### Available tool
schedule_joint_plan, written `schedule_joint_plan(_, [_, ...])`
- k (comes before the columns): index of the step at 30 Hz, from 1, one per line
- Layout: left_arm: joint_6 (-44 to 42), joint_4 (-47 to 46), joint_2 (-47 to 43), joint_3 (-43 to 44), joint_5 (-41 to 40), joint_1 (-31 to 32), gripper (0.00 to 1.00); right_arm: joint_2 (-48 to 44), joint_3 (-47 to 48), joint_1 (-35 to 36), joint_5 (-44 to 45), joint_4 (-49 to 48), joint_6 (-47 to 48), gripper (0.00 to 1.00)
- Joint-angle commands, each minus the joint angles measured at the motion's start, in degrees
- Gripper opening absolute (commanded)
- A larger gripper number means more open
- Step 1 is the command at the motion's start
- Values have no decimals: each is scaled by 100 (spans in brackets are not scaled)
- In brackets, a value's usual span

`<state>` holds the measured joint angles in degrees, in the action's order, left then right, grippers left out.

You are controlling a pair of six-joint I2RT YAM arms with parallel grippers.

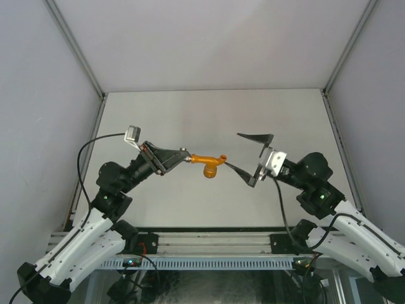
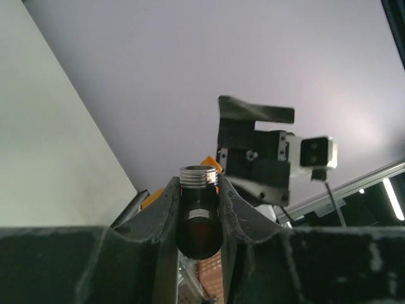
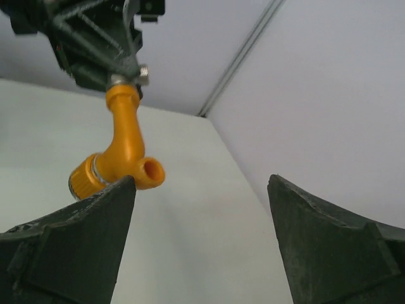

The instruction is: Install the water faucets

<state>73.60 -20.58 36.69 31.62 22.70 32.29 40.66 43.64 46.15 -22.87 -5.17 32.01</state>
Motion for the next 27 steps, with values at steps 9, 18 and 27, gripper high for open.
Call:
schedule_joint_plan(9, [-983, -377, 91, 349, 233, 24, 0, 796, 477, -798, -1777, -1380, -6249, 85])
schedule_joint_plan(18, [-1020, -752, 119, 355, 543, 31, 0, 1590, 555, -818, -1987, -1391, -6887, 84])
schedule_joint_plan(27, [-999, -958, 191, 230, 490, 31, 0, 2039, 558, -818, -2570, -1856, -7403, 74])
